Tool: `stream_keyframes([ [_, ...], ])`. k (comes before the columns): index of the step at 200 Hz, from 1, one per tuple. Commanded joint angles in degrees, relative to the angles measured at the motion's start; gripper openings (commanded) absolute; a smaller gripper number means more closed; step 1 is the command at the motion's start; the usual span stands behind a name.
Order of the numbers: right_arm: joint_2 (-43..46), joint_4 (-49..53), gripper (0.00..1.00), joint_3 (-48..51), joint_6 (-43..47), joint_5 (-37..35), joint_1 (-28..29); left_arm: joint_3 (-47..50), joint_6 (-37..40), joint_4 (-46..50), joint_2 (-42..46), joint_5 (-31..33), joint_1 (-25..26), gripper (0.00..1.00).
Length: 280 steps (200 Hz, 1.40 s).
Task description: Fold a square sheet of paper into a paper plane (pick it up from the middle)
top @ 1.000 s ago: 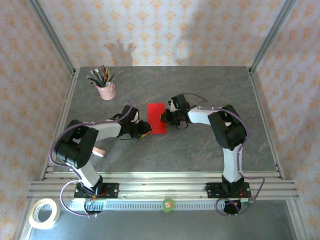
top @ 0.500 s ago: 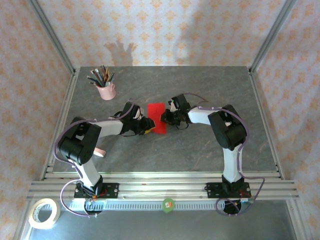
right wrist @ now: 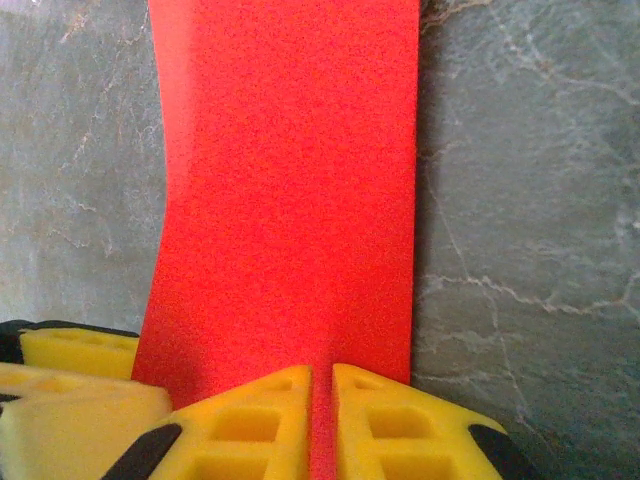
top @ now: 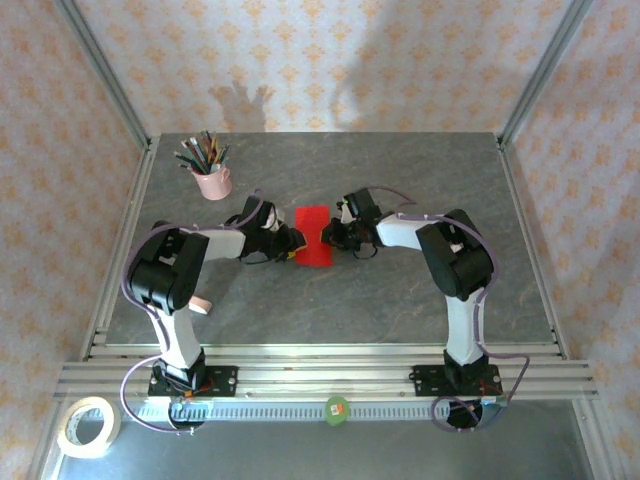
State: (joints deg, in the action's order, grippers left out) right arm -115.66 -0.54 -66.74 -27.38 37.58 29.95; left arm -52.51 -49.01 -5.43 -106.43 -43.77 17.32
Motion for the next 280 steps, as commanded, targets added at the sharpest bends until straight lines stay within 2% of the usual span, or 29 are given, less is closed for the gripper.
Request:
stream_keyframes([
  [1,-1.8,4.3,0.13,2.3,0.4,-3.7,-0.8,-2.8,2.7,1.7,-1.3,-1.5,-0.8,0.26],
  [99,-1.6,3.8,0.13,3.0,0.6,-3.7,-0.9,-6.5,7.5,6.6,-4.7,-2.4,-2.4,0.17],
  [169,0.7,0.9,0.15,2.6,1.1,-2.9,-0.8,-5.6,7.5,6.0,-3.6,-2.3,-2.7,0.09],
  [209,5.1,-2.8,0.22,3.4,3.1,-3.6,-1.0,-4.4,5.9,4.8,-0.6,-2.0,-2.6,0.06],
  [244,11.6,-6.8,0.36,7.1,8.2,-6.4,-0.9,-2.0,2.2,1.9,2.0,-2.0,-2.6,0.06],
  [280,19.2,-13.7,0.39,14.2,14.5,-11.5,-0.1,-0.1,-1.5,-0.1,4.5,-1.7,-2.7,0.06],
])
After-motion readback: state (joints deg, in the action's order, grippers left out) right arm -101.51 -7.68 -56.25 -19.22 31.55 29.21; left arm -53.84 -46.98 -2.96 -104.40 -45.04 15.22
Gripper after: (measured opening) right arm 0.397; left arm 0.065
